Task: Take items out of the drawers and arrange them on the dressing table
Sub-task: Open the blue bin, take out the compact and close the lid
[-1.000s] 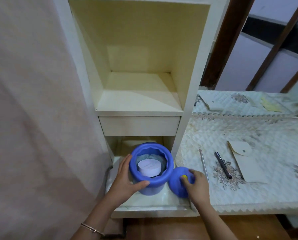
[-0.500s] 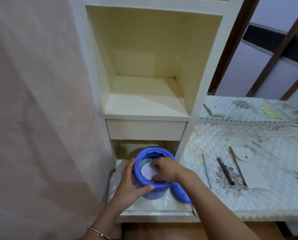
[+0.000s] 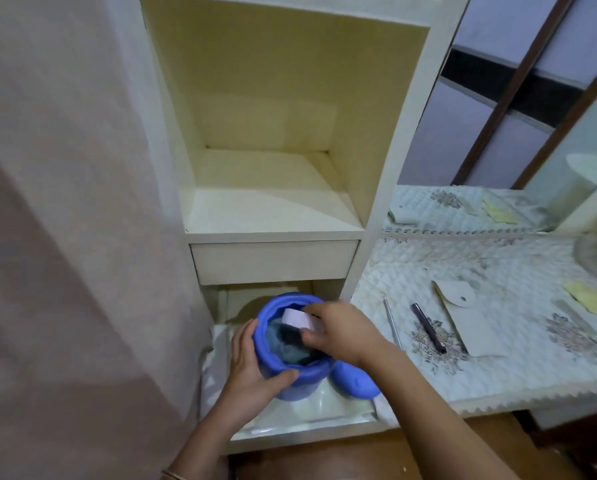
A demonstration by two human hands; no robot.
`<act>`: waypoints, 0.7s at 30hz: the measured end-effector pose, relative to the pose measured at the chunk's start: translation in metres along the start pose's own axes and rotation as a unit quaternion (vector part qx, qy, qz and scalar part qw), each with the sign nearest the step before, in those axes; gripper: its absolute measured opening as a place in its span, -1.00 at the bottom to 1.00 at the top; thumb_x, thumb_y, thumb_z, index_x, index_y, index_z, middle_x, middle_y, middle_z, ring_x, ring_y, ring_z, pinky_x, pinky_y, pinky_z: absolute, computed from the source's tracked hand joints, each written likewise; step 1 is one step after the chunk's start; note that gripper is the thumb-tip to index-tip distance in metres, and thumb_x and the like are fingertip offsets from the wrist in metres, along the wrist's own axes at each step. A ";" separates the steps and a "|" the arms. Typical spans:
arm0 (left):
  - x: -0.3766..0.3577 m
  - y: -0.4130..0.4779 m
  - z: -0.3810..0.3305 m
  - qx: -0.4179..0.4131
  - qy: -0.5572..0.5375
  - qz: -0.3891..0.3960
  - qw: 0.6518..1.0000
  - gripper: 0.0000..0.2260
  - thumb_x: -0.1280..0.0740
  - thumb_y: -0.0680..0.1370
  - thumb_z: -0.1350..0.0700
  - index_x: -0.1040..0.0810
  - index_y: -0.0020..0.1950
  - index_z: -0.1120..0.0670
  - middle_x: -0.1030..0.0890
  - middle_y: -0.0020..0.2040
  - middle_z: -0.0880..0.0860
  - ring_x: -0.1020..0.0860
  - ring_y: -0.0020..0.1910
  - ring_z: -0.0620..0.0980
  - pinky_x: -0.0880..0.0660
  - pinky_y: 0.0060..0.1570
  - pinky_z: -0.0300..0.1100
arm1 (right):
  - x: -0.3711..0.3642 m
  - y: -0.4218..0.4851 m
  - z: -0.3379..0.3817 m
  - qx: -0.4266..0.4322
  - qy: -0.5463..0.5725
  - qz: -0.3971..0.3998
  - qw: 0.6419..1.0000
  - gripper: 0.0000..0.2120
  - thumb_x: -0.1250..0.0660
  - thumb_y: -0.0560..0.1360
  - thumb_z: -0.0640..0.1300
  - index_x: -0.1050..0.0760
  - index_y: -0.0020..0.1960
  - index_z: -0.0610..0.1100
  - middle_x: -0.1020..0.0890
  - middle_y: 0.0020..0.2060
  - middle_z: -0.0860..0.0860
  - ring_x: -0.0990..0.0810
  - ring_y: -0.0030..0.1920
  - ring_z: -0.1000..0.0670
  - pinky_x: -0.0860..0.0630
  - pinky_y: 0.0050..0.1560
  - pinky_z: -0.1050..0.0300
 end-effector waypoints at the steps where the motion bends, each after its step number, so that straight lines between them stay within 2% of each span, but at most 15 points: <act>1: 0.000 0.001 0.000 -0.003 0.010 -0.017 1.000 -0.09 -0.33 0.07 -0.22 -0.20 0.37 0.06 -0.22 0.21 -0.13 -0.22 0.22 -0.26 -0.16 0.14 -0.58 | 0.005 -0.009 -0.004 -0.016 0.068 -0.036 0.997 -0.54 -0.15 0.29 0.20 -0.53 -0.09 -0.14 -0.63 -0.26 -0.07 -0.54 -0.22 -0.09 -0.46 -0.20 0.08; 3: 0.000 0.005 0.000 -0.007 0.015 -0.045 0.999 -0.18 -0.30 0.12 -0.21 -0.28 0.33 0.07 -0.28 0.18 -0.05 -0.33 0.22 -0.09 -0.25 0.23 -0.34 | 0.009 -0.030 -0.017 -0.074 0.234 -0.110 0.963 -0.63 -0.18 0.23 0.20 -0.57 -0.15 0.02 -0.63 -0.37 0.11 -0.53 -0.33 0.11 -0.43 -0.37 0.36; 5: -0.001 0.008 0.002 0.002 0.009 -0.055 0.998 -0.34 -0.31 0.15 -0.17 -0.27 0.24 -0.17 -0.36 0.17 -0.01 -0.43 0.18 0.00 -0.39 0.25 -0.11 | 0.002 -0.045 -0.039 -0.145 0.339 -0.190 0.910 -0.89 -0.28 0.27 0.08 -0.54 -0.24 0.12 -0.62 -0.41 0.25 -0.53 -0.36 0.21 -0.43 -0.33 0.44; 6: -0.001 0.009 0.005 0.011 0.006 -0.066 0.998 -0.41 -0.32 0.17 -0.15 -0.25 0.17 -0.29 -0.40 0.18 0.02 -0.46 0.17 0.04 -0.44 0.24 0.02 | -0.004 -0.051 -0.052 -0.181 0.380 -0.228 0.878 -0.93 -0.29 0.30 0.02 -0.55 -0.29 0.08 -0.62 -0.43 0.21 -0.51 -0.37 0.20 -0.44 -0.27 0.36; 8: -0.004 0.010 0.010 0.027 0.002 -0.086 0.996 -0.47 -0.34 0.20 -0.11 -0.24 0.10 -0.41 -0.43 0.20 0.07 -0.48 0.18 0.09 -0.45 0.21 0.16 | -0.021 -0.060 -0.079 -0.268 0.457 -0.287 0.798 -0.84 -0.33 0.37 -0.06 -0.53 -0.35 -0.08 -0.55 -0.45 0.06 -0.46 -0.32 0.04 -0.43 -0.19 0.09; 10: -0.007 0.008 0.010 0.031 -0.001 -0.087 0.996 -0.49 -0.32 0.22 -0.12 -0.24 0.13 -0.36 -0.43 0.23 0.08 -0.45 0.22 0.07 -0.41 0.27 0.14 | -0.036 -0.060 -0.108 -0.348 0.503 -0.320 0.724 -0.71 -0.32 0.45 -0.15 -0.48 -0.44 -0.09 -0.49 -0.47 0.01 -0.41 -0.30 -0.03 -0.40 -0.15 -0.03; 11: -0.008 0.006 0.008 0.034 -0.009 -0.089 0.995 -0.49 -0.30 0.23 -0.13 -0.25 0.15 -0.32 -0.42 0.25 0.06 -0.44 0.24 0.02 -0.37 0.31 0.08 | -0.043 -0.057 -0.123 -0.380 0.499 -0.319 0.711 -0.67 -0.31 0.46 -0.16 -0.46 -0.49 -0.09 -0.48 -0.50 0.01 -0.41 -0.31 -0.04 -0.45 -0.13 -0.08; 13: -0.013 0.004 0.003 0.047 -0.034 -0.097 0.994 -0.51 -0.30 0.25 -0.11 -0.28 0.15 -0.29 -0.44 0.22 -0.06 -0.44 0.21 -0.15 -0.37 0.29 -0.13 | -0.052 -0.044 -0.148 -0.415 0.464 -0.296 0.725 -0.67 -0.33 0.42 -0.13 -0.45 -0.51 -0.12 -0.47 -0.51 -0.06 -0.43 -0.34 -0.05 -0.53 -0.06 -0.20; 14: -0.014 0.003 0.001 0.054 -0.041 -0.097 0.993 -0.53 -0.34 0.29 -0.05 -0.30 0.15 -0.31 -0.45 0.20 -0.15 -0.45 0.17 -0.23 -0.38 0.24 -0.30 | -0.052 -0.033 -0.156 -0.414 0.450 -0.285 0.738 -0.68 -0.33 0.42 -0.12 -0.44 -0.50 -0.13 -0.46 -0.50 -0.09 -0.43 -0.36 -0.06 -0.54 -0.06 -0.22; 15: -0.015 0.004 0.001 0.058 -0.043 -0.097 0.993 -0.52 -0.39 0.37 0.07 -0.30 0.16 -0.31 -0.45 0.19 -0.20 -0.45 0.17 -0.24 -0.38 0.14 -0.47 | -0.051 -0.021 -0.162 -0.407 0.437 -0.275 0.753 -0.69 -0.32 0.42 -0.12 -0.43 -0.47 -0.15 -0.46 -0.50 -0.11 -0.42 -0.37 -0.07 -0.54 -0.09 -0.21; 16: -0.015 0.005 0.001 0.064 -0.045 -0.104 0.991 -0.50 -0.39 0.43 0.21 -0.30 0.19 -0.24 -0.45 0.20 -0.15 -0.45 0.19 -0.20 -0.37 0.05 -0.58 | -0.049 -0.007 -0.169 -0.396 0.425 -0.266 0.769 -0.70 -0.31 0.43 -0.11 -0.42 -0.45 -0.18 -0.45 -0.50 -0.11 -0.41 -0.37 -0.08 -0.53 -0.16 -0.16; 17: -0.016 0.004 -0.001 0.071 -0.051 -0.111 0.990 -0.50 -0.37 0.45 0.31 -0.29 0.23 -0.13 -0.44 0.21 -0.06 -0.45 0.20 -0.18 -0.36 -0.02 -0.63 | -0.046 0.006 -0.175 -0.379 0.416 -0.260 0.785 -0.71 -0.30 0.43 -0.10 -0.41 -0.42 -0.20 -0.43 -0.49 -0.09 -0.40 -0.34 -0.08 -0.48 -0.25 -0.08; 18: -0.016 0.004 -0.001 0.071 -0.055 -0.117 0.989 -0.50 -0.37 0.44 0.32 -0.28 0.26 -0.04 -0.43 0.22 0.02 -0.45 0.18 -0.25 -0.36 -0.05 -0.65 | -0.043 0.017 -0.180 -0.356 0.406 -0.254 0.802 -0.73 -0.30 0.43 -0.07 -0.42 -0.37 -0.20 -0.43 -0.48 -0.06 -0.40 -0.31 -0.08 -0.40 -0.31 0.00; 19: -0.017 0.003 -0.002 0.069 -0.049 -0.119 0.989 -0.50 -0.37 0.42 0.29 -0.28 0.28 0.02 -0.42 0.23 0.04 -0.44 0.13 -0.40 -0.34 -0.05 -0.66 | -0.041 0.027 -0.184 -0.336 0.392 -0.248 0.820 -0.77 -0.30 0.43 -0.07 -0.46 -0.29 -0.21 -0.46 -0.43 -0.06 -0.42 -0.27 -0.08 -0.35 -0.30 0.04; 21: -0.018 0.001 -0.005 0.073 -0.039 -0.126 0.989 -0.49 -0.35 0.44 0.34 -0.28 0.33 0.10 -0.41 0.22 0.05 -0.39 0.03 -0.60 -0.33 -0.06 -0.68 | -0.041 0.038 -0.190 -0.312 0.349 -0.216 0.857 -0.76 -0.32 0.46 -0.11 -0.53 -0.01 -0.28 -0.59 -0.22 -0.15 -0.52 -0.13 -0.13 -0.40 -0.10 0.05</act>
Point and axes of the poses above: each hand's wrist, its own y-axis towards the middle knuckle, its own x-axis out of the back of the hand, z = x × y, the point moved 1 cm from there along y, towards the middle knuckle
